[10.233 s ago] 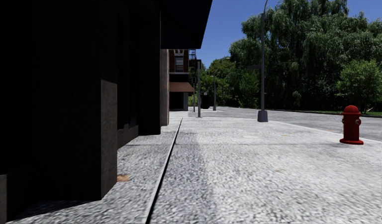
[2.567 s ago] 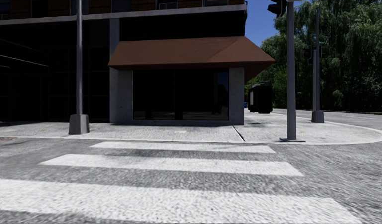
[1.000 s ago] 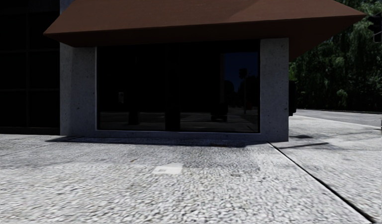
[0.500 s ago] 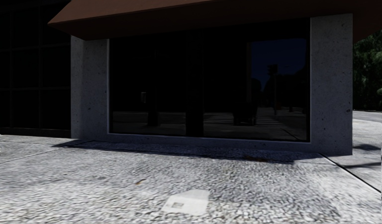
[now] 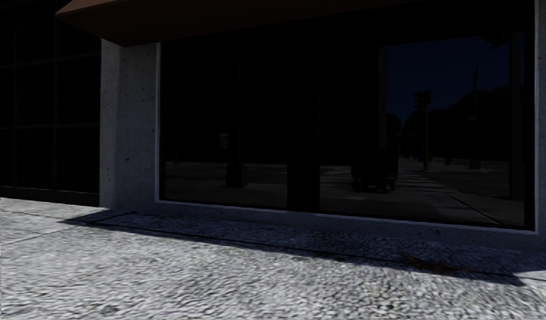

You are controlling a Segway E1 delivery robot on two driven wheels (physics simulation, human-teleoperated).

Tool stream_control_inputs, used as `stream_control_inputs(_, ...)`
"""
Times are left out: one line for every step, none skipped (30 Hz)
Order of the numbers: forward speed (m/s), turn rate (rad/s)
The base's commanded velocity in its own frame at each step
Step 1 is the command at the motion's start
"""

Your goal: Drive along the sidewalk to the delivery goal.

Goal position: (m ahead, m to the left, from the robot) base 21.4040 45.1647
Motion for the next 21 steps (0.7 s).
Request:
stream_control_inputs(1.47,0.59)
stream_control_inputs(1.47,0.59)
stream_control_inputs(1.46,0.64)
stream_control_inputs(1.43,0.66)
stream_control_inputs(1.41,0.66)
stream_control_inputs(1.41,0.67)
stream_control_inputs(1.41,0.67)
stream_control_inputs(1.41,0.67)
stream_control_inputs(1.4,0.67)
stream_control_inputs(1.4,0.71)
stream_control_inputs(1.4,0.75)
stream_control_inputs(1.4,0.75)
stream_control_inputs(1.4,0.78)
stream_control_inputs(1.4,0.78)
stream_control_inputs(1.4,0.8)
stream_control_inputs(1.4,0.8)
stream_control_inputs(1.4,0.81)
stream_control_inputs(1.4,0.82)
stream_control_inputs(1.4,0.82)
stream_control_inputs(1.4,0.82)
stream_control_inputs(1.4,0.82)
